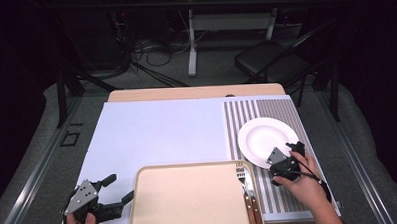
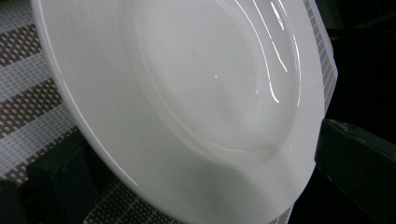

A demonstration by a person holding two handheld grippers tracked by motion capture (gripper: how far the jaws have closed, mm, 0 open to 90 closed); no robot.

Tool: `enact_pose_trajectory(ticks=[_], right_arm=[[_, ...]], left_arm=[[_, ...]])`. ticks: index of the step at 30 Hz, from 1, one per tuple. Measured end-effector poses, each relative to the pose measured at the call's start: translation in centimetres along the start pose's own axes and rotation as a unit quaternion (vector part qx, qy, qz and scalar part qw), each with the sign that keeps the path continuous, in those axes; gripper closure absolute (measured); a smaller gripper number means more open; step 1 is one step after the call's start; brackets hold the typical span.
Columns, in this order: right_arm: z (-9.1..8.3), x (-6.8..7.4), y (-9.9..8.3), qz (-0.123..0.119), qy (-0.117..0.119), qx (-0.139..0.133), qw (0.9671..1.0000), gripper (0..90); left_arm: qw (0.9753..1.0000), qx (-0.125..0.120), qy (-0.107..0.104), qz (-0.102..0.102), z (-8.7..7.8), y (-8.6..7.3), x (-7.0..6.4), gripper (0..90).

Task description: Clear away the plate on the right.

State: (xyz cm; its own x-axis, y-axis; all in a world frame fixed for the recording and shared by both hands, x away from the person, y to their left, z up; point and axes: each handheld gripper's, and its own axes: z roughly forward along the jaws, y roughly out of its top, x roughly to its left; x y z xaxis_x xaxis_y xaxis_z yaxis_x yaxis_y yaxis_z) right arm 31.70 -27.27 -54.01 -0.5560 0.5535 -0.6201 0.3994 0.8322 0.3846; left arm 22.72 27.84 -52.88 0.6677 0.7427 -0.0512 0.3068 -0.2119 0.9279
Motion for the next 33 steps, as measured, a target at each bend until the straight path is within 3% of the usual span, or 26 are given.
enact_pose_trajectory(ticks=[8, 12, 14, 33], right_arm=[[0.7, 0.0, -0.1, -0.012, -0.013, 0.005, 0.9998, 0.0], [1.0, 0.0, -0.2, -0.012, -0.022, -0.020, 0.9995, 0.0], [1.0, 0.0, -0.2, -0.014, -0.024, -0.007, 0.9996, 0.0], [1.2, -0.2, 0.0, -0.035, -0.027, -0.004, 0.9990, 0.0]], left_arm=[[1.0000, -0.001, -0.002, 0.001, 0.0, 0.0, 0.0, 15.7], [1.0000, 0.000, -0.002, 0.001, 0.0, 0.0, 0.0, 15.7], [1.0000, 0.000, -0.001, 0.001, 0.0, 0.0, 0.0, 15.7], [1.0000, 0.002, -0.002, -0.001, 0.1, 0.0, 0.0, 15.7]])
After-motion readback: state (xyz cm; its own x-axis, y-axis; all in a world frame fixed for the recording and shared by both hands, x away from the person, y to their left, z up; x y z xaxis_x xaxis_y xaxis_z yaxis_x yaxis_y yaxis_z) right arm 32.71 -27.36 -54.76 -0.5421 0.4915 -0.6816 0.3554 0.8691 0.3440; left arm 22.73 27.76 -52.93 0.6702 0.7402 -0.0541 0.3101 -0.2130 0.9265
